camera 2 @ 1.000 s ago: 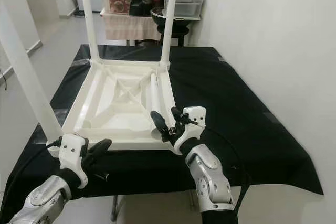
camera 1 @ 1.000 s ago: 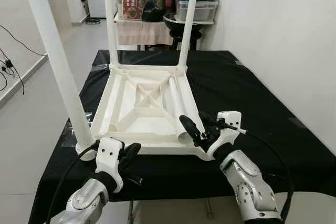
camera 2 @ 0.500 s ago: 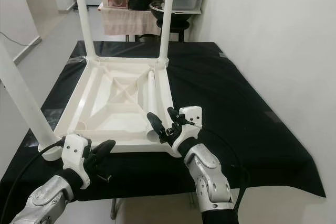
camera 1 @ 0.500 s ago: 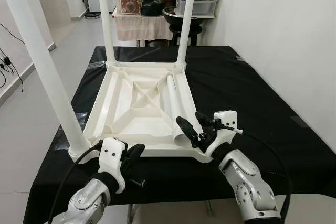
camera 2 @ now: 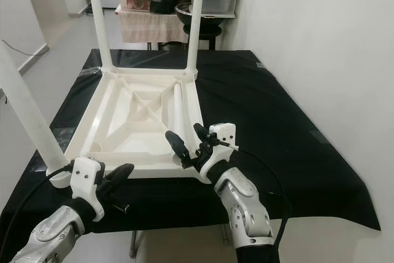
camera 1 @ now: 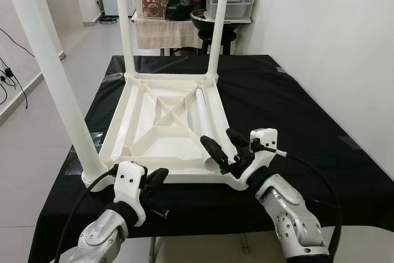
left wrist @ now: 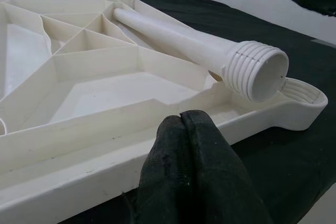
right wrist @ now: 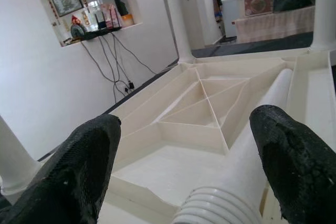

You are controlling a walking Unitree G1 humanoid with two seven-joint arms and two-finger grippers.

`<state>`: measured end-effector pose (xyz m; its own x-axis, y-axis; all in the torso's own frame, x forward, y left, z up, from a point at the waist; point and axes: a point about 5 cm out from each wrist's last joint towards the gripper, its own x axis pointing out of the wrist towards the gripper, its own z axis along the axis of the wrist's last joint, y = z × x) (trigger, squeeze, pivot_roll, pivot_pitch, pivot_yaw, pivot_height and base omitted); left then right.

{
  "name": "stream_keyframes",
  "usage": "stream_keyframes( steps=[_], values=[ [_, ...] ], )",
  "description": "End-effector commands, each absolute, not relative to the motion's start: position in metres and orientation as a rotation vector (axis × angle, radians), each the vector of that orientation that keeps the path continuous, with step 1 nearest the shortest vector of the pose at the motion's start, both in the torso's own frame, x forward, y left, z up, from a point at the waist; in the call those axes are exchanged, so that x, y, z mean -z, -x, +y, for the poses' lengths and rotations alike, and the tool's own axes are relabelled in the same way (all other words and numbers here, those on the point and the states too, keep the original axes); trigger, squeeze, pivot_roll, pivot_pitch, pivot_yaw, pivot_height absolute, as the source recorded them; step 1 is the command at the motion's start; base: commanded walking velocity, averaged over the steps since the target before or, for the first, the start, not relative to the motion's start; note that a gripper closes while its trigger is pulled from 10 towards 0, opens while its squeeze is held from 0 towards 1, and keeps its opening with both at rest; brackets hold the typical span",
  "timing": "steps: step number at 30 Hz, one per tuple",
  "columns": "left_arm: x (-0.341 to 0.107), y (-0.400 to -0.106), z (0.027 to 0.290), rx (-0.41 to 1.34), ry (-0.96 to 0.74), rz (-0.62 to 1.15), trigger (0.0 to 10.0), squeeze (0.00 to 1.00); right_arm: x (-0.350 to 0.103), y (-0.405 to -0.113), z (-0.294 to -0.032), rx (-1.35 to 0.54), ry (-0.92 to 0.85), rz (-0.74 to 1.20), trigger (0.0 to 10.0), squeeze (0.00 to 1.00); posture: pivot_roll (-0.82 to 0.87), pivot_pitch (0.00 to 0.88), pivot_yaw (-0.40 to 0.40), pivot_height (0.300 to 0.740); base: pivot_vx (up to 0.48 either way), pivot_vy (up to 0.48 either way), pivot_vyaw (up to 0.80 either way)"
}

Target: Building children table

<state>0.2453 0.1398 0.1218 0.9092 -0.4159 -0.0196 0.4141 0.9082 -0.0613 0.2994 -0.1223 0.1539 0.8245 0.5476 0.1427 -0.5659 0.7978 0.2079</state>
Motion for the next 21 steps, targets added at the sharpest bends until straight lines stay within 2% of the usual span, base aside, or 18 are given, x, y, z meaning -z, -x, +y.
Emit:
stream_keyframes(
  steps=[1,2,3,6,7,16,18,21],
  values=[
    [-0.122,-0.244,0.139,0.436,0.057,0.041,10.0,0.0,-0.152,-0.296,-0.121,-0.616,-0.24,-0.059,10.0,0.87,-0.03,0.0,-0.053,0.74,0.0,0.0,0.0],
    [-0.122,-0.243,0.138,0.447,0.056,0.051,10.0,0.0,-0.152,-0.293,-0.118,-0.667,-0.163,-0.061,10.0,0.0,-0.02,0.0,-0.051,0.74,0.0,0.0,0.0],
    [-0.121,-0.24,0.136,0.482,0.069,0.072,10.0,0.0,-0.15,-0.289,-0.117,-0.731,-0.032,-0.049,10.0,0.0,-0.02,0.0,-0.049,0.74,0.0,0.0,0.0],
    [-0.12,-0.237,0.134,0.507,0.08,0.088,10.0,0.0,-0.148,-0.286,-0.117,-0.775,0.06,-0.037,10.0,0.0,-0.02,0.0,-0.049,0.74,0.0,0.0,0.0],
    [-0.116,-0.226,0.125,0.605,0.092,0.137,10.0,0.0,-0.144,-0.28,-0.124,-0.851,0.252,-0.004,10.0,0.0,-0.02,0.0,-0.045,0.74,0.0,0.0,0.0],
    [-0.115,-0.222,0.122,0.632,0.088,0.154,10.0,0.0,-0.146,-0.28,-0.131,-0.857,0.342,0.012,10.0,0.0,-0.02,0.0,-0.047,0.74,0.0,0.0,0.0],
    [-0.114,-0.223,0.122,0.627,0.087,0.159,10.0,0.0,-0.139,-0.286,-0.134,-0.801,0.43,0.055,10.0,0.0,-0.02,0.0,-0.052,0.74,0.0,0.0,0.0],
    [-0.114,-0.222,0.122,0.628,0.086,0.161,10.0,0.0,-0.137,-0.291,-0.136,-0.75,0.453,0.075,10.0,0.0,-0.01,0.0,-0.053,0.74,0.0,0.0,0.0]
  ],
)
